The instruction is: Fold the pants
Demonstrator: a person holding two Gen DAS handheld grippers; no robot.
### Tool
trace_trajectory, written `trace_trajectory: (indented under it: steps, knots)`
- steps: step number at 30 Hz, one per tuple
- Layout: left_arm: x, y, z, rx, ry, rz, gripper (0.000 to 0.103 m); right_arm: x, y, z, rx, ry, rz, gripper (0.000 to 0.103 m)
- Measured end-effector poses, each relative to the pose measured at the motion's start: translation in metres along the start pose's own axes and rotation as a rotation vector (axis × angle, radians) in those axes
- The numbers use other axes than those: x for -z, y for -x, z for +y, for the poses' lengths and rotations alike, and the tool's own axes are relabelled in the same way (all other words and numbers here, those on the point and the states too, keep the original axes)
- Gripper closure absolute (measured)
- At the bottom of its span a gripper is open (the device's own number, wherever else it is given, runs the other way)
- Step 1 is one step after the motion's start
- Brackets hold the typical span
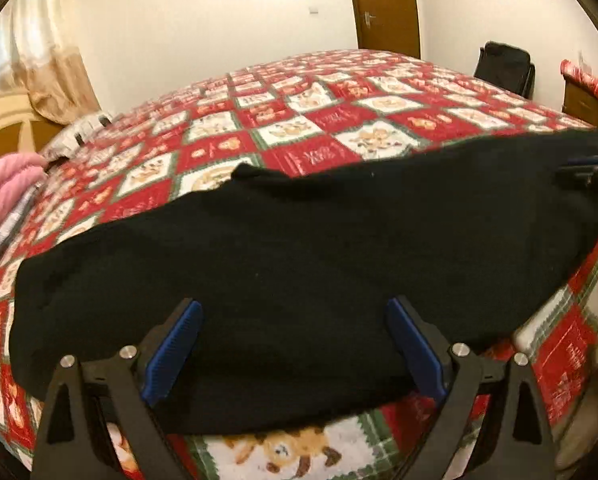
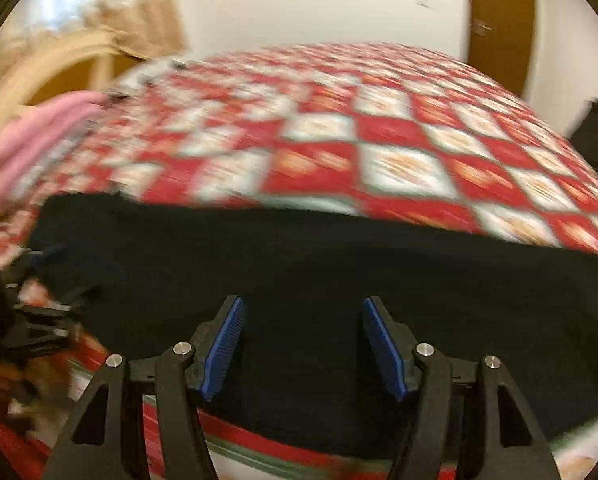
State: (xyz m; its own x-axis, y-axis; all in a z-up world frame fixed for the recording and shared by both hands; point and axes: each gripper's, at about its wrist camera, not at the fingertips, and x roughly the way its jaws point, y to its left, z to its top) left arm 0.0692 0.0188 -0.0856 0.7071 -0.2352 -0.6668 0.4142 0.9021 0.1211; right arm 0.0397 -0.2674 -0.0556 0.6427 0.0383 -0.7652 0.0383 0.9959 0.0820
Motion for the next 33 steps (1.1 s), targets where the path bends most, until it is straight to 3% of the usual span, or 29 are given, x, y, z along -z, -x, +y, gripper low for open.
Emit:
trace_trajectory:
  steps: [3, 4, 7, 10, 13, 16, 17, 18, 19, 22, 26, 29, 33]
  knots:
    - [0.003, 0.005, 0.016, 0.064, 0.051, 0.036, 0.006, 0.017, 0.037, -0.067, -0.036, -0.189, -0.079, 0.04]
    - [0.002, 0.006, 0.019, 0.063, 0.055, 0.045, 0.005, 0.022, 0.055, -0.09, 0.0, -0.267, -0.134, 0.04]
    - [-0.004, 0.014, 0.025, 0.017, 0.076, 0.044, 0.006, 0.053, 0.12, -0.165, 0.063, -0.568, -0.404, 0.04]
    - [-0.016, 0.025, 0.021, 0.015, 0.088, -0.003, 0.006, 0.081, 0.151, -0.214, 0.104, -0.763, -0.533, 0.04]
    - [-0.025, 0.025, 0.01, 0.023, 0.062, -0.009, 0.006, 0.077, 0.154, -0.24, 0.167, -0.712, -0.504, 0.04]
    - [-0.028, 0.023, -0.008, 0.014, 0.008, 0.003, 0.006, 0.059, 0.135, -0.262, 0.203, -0.655, -0.403, 0.04]
    - [-0.027, 0.024, -0.013, 0.015, -0.006, 0.006, 0.006, 0.054, 0.128, -0.268, 0.209, -0.642, -0.36, 0.051]
    - [-0.027, 0.025, -0.017, 0.021, -0.018, 0.008, 0.006, 0.05, 0.119, -0.274, 0.209, -0.625, -0.302, 0.076]
    - [-0.026, 0.025, -0.022, 0.029, -0.025, 0.009, 0.006, 0.046, 0.103, -0.282, 0.206, -0.623, -0.223, 0.079]
    - [-0.024, 0.02, -0.033, 0.055, -0.042, 0.03, 0.006, 0.042, 0.096, -0.292, 0.183, -0.597, -0.215, 0.087]
    - [-0.017, -0.001, -0.047, 0.046, -0.06, 0.088, 0.006, 0.019, 0.087, -0.287, 0.205, -0.467, -0.195, 0.09]
    - [-0.012, -0.002, -0.041, 0.073, 0.008, 0.094, 0.006, 0.015, 0.076, -0.294, 0.241, -0.449, -0.158, 0.091]
    - [-0.012, -0.002, -0.038, 0.09, 0.023, 0.102, 0.004, 0.021, 0.08, -0.318, 0.074, -0.554, -0.174, 0.088]
